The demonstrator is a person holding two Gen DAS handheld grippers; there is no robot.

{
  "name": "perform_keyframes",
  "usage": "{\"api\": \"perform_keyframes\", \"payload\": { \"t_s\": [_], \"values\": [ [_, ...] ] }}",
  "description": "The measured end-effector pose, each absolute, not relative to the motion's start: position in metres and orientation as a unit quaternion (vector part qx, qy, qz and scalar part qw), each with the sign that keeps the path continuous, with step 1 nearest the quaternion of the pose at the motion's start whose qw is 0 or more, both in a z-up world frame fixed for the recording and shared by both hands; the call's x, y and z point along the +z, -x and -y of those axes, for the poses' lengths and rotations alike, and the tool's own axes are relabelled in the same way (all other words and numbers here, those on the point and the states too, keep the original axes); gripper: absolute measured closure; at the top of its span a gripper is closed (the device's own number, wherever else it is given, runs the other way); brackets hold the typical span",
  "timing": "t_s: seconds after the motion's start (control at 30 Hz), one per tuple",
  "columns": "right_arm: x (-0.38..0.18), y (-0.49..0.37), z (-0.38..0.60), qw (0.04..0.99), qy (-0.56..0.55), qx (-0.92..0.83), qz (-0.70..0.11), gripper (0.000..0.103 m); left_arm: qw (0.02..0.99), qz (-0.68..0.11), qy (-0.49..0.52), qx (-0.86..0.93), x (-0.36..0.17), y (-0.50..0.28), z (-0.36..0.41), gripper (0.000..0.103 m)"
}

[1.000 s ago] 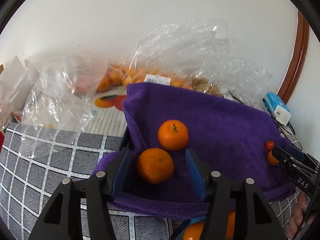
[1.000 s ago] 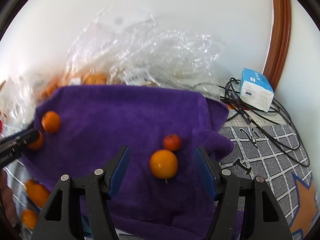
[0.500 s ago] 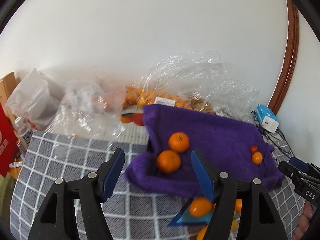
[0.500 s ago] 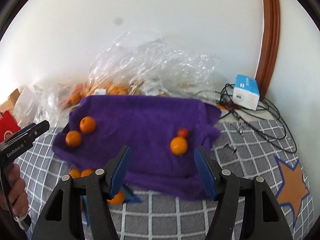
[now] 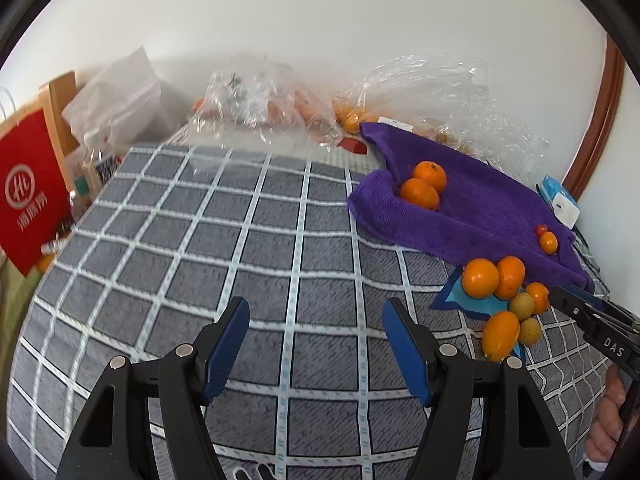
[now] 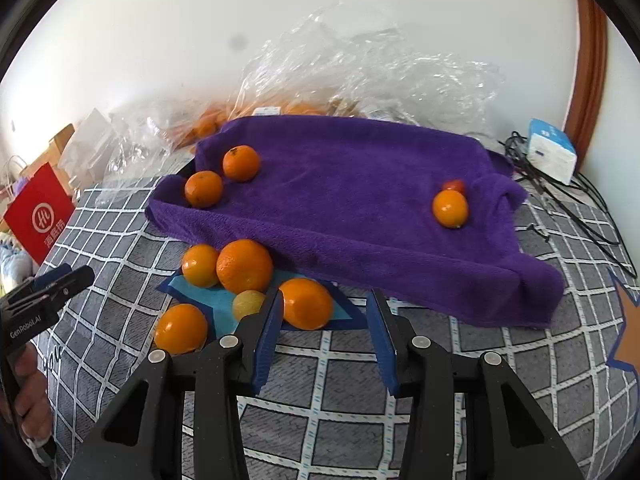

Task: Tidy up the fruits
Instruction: 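Lift both grippers away from the towel, then move the right gripper to a large orange on the star mat and grasp it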

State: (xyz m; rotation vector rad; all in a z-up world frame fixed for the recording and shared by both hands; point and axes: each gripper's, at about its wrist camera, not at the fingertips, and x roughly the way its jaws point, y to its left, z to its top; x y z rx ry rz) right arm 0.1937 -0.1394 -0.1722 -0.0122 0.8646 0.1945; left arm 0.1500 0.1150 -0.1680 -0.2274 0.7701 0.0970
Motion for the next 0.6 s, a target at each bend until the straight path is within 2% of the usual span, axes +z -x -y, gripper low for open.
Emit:
{"api": "perform_keyframes", "payload": {
  "t_s": [0.47,0.5,0.53,0.6],
  "values": [
    [-0.201,-0.222,0.129,0.881,0.019,0.111,-0.460,0.060,0.912,-0.383,0.144,0.042,-0.179,-0.148,-0.123,0.036],
    [-0.203,-0.222,0.129,0.879,0.019,0.110,-0.464,0.063,0.912,-0.382,0.143,0.042,-0.179,-0.148,-0.122,0.036],
    [-0.203,-0.221,0.128,0.881,0.023,0.107,-0.460,0.069,0.912,-0.382,0.143,0.042,-0.178,-0.148,-0.122,0.036],
    [-0.202,-0.218,0.128,0.882,0.029,0.105,-0.458,0.071,0.912,-0.382,0.143,0.041,-0.178,-0.148,-0.122,0.036]
  ]
}}
